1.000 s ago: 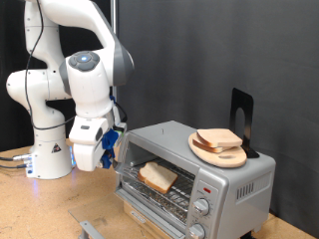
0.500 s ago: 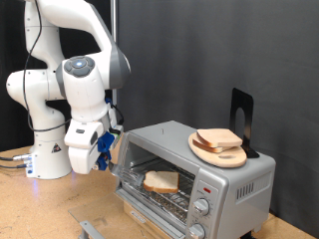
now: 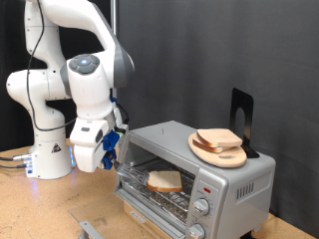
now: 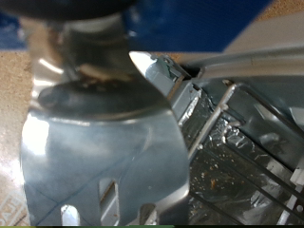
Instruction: Make a piece of toast with the oven
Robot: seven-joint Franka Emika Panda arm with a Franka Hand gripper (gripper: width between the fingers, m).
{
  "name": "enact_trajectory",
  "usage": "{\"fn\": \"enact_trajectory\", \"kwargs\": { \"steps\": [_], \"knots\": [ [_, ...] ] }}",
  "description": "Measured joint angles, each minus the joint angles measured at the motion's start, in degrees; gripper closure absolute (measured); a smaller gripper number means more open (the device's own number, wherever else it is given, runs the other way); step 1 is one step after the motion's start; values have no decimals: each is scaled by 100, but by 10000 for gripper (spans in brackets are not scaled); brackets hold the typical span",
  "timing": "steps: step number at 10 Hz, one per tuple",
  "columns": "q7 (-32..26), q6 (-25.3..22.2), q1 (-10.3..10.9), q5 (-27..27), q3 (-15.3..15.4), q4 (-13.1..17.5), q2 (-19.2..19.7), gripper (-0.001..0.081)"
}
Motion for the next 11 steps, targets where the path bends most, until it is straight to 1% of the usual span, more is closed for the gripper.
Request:
{"fn": "enact_trajectory", "kwargs": {
  "steps": [4, 6, 7, 9, 11],
  "knots": [
    [22, 129, 13, 185, 192, -1, 19, 411],
    [1, 168, 14, 285, 215, -7, 29, 411],
    [-145, 169, 8, 424, 185, -17, 22, 411],
    [-636, 50, -62, 618, -23, -107, -74, 411],
    [-1055, -170, -191, 702, -338, -245, -270, 411]
  ]
}}
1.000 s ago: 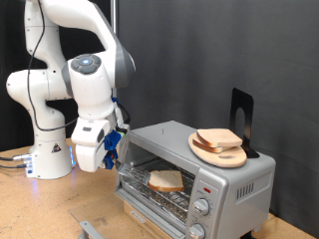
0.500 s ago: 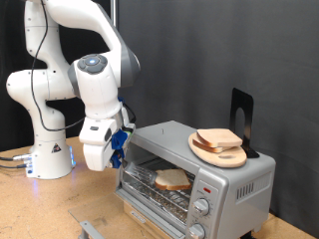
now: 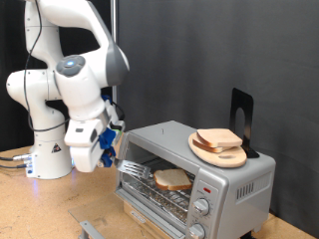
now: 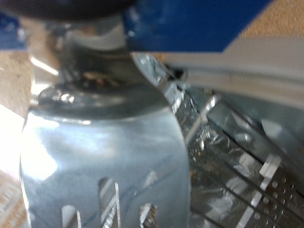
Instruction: Make a piece of toast with the oven
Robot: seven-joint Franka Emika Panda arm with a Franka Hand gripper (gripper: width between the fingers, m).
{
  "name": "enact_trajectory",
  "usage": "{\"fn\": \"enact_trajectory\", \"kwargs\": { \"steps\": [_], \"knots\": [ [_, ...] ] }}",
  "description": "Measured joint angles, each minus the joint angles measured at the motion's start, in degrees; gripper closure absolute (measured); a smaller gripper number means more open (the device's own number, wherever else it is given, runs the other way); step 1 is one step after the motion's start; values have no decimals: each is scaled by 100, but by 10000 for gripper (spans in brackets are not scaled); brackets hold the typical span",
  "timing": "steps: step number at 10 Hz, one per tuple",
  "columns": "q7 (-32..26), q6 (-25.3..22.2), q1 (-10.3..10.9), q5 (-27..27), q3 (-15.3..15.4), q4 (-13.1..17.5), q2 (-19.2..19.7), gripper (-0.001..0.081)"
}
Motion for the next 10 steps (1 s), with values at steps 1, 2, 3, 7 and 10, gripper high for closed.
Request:
{"fn": "enact_trajectory", "kwargs": {
  "steps": [1, 2, 3, 7, 10],
  "knots": [
    [-110, -119, -76, 0, -137, -41, -93, 411],
    [-195, -206, -134, 0, -264, -59, -160, 411],
    [-260, -323, -175, 3, -348, -63, -232, 411],
    [-608, -661, -176, 296, -491, 42, -292, 411],
    [-860, -1380, -188, 535, -827, 339, -609, 411]
  ]
}}
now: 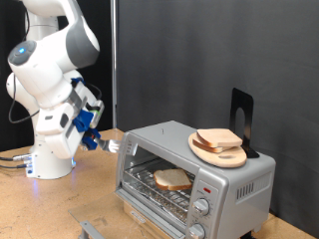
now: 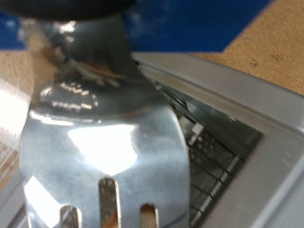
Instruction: Make a piece of toast with the oven
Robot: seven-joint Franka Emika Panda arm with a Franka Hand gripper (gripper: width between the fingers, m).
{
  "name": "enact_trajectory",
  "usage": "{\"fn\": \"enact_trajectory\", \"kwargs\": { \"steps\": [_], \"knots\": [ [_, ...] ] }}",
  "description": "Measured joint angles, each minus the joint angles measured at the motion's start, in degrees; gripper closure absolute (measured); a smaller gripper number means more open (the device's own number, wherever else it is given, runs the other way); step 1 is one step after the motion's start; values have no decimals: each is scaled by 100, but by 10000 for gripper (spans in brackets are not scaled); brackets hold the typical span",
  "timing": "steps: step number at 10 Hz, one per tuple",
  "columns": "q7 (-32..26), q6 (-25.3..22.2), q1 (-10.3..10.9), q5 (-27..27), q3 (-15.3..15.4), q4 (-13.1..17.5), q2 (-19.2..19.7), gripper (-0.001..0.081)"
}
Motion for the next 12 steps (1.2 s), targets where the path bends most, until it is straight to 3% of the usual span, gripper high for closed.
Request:
{"fn": "enact_trajectory", "kwargs": {
  "steps": [5, 8, 12],
  "knots": [
    [149, -584, -4, 28, -228, 297, -336, 411],
    [131, -568, 40, 146, -186, 273, -336, 411],
    [487, -132, 380, 668, 431, 276, -388, 411]
  ]
}}
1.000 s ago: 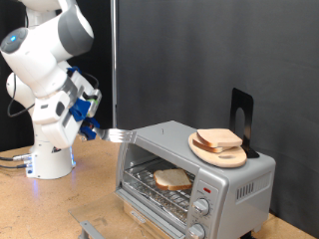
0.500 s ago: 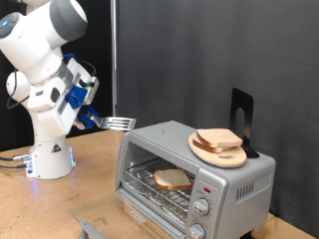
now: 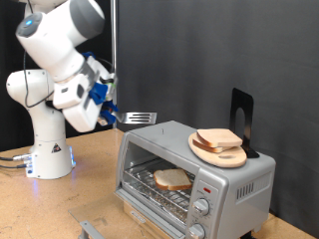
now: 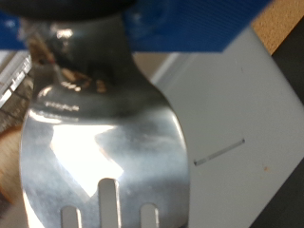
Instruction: Make a piece of toast with the oven
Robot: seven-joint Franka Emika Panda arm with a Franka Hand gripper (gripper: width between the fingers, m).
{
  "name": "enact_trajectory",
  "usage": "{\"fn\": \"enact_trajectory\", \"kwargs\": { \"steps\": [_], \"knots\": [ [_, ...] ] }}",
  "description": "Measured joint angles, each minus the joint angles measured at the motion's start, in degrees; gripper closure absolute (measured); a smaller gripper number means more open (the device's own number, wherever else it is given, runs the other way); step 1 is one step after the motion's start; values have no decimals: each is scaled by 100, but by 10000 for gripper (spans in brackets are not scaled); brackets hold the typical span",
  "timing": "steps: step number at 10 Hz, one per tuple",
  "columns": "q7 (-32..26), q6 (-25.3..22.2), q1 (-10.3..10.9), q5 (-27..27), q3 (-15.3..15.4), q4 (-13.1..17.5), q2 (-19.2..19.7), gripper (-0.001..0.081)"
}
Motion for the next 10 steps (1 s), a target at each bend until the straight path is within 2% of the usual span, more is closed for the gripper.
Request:
{"fn": "enact_trajectory", "kwargs": {
  "steps": [5, 7, 10],
  "knots": [
    [531, 536, 422, 219, 861, -19, -72, 411],
    [732, 812, 579, 326, 1209, -137, -117, 411],
    [1095, 1323, 611, 323, 1705, -431, -80, 411]
  ]
}}
